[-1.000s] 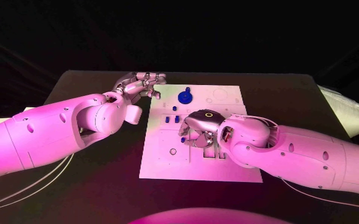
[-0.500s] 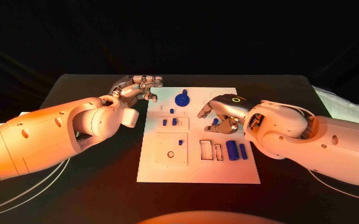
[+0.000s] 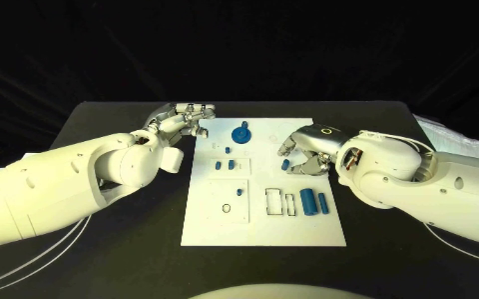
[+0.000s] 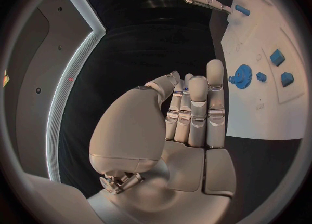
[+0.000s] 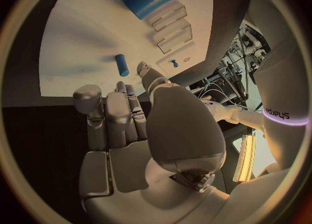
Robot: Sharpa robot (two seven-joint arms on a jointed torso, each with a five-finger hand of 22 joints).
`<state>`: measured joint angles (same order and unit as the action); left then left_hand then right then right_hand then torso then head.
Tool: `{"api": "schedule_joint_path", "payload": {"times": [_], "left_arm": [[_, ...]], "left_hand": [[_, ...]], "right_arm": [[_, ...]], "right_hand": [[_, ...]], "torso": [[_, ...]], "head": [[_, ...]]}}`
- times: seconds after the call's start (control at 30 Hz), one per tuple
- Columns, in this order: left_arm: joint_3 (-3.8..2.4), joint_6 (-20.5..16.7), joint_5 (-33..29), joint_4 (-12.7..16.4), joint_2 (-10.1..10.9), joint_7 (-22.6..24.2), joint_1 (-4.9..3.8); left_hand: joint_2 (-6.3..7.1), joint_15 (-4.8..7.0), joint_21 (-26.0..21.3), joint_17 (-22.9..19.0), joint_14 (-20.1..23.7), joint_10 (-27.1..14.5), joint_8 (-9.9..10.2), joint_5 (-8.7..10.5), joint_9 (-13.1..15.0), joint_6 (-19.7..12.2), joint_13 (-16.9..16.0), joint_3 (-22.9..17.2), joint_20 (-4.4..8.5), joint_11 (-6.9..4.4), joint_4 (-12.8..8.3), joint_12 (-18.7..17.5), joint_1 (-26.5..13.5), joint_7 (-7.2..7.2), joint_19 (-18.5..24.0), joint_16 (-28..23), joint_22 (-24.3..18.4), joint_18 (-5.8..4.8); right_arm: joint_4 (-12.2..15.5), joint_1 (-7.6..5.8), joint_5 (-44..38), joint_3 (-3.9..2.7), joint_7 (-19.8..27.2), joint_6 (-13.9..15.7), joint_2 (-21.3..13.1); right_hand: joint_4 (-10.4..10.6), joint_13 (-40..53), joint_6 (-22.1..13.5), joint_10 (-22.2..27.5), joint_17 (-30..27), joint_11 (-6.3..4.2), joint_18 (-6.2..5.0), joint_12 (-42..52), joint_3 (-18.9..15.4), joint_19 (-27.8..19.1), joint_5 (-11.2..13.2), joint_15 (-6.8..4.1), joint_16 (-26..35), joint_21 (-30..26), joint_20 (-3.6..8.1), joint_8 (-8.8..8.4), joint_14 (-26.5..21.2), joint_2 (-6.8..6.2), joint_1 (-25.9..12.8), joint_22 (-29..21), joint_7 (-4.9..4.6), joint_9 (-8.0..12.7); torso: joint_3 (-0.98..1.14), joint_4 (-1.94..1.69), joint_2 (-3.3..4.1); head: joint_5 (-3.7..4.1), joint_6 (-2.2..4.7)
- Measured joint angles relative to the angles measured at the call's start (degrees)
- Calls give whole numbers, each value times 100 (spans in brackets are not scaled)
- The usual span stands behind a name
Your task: Assemble the parts on the task board
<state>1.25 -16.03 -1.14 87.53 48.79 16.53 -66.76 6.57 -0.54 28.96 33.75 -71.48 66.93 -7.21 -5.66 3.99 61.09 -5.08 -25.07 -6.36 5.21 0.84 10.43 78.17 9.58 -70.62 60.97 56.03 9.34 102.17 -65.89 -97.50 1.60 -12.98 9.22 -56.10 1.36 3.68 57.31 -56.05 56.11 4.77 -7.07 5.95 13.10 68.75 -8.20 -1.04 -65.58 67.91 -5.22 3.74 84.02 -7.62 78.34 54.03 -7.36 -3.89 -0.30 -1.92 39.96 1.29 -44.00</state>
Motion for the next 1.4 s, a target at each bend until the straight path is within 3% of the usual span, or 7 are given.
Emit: {"api": "schedule_joint_path", "payload": {"times": [0.47,1.17,1.4], "left_arm": [[0,23,0,-9,0,-8,6],[0,48,0,-13,3,-23,9],[0,54,0,-15,4,-26,9]], "left_hand": [[0,0,0,0,0,1,0,0,0,0,0,0,0,0,0,0,0,0,0,0,0,0],[0,2,0,-5,39,1,0,0,0,0,0,0,0,0,0,0,0,0,0,0,-6,0],[0,1,1,-5,39,1,0,0,1,0,0,0,0,0,0,0,0,0,0,0,-6,0]], "right_arm": [[-325,38,-176,8,-111,-192,215],[-430,87,-228,8,-104,-346,364],[-445,95,-244,11,-116,-213,381]], "right_hand": [[-25,7,156,-112,-47,-1,0,214,-1,0,-35,0,57,-23,0,0,1,280,280,-19,5,-11],[110,-7,665,-750,171,-43,-1,398,307,202,102,43,-104,152,-53,90,0,422,257,277,20,-49],[131,-16,865,-1006,377,-103,0,387,537,391,440,43,-300,361,-1,159,0,530,303,570,40,-51]], "torso": [[-3,-7,5],[-2,-2,2],[-3,-2,-2]], "head": [[-14,-1],[-24,-29],[-20,-42]]}}
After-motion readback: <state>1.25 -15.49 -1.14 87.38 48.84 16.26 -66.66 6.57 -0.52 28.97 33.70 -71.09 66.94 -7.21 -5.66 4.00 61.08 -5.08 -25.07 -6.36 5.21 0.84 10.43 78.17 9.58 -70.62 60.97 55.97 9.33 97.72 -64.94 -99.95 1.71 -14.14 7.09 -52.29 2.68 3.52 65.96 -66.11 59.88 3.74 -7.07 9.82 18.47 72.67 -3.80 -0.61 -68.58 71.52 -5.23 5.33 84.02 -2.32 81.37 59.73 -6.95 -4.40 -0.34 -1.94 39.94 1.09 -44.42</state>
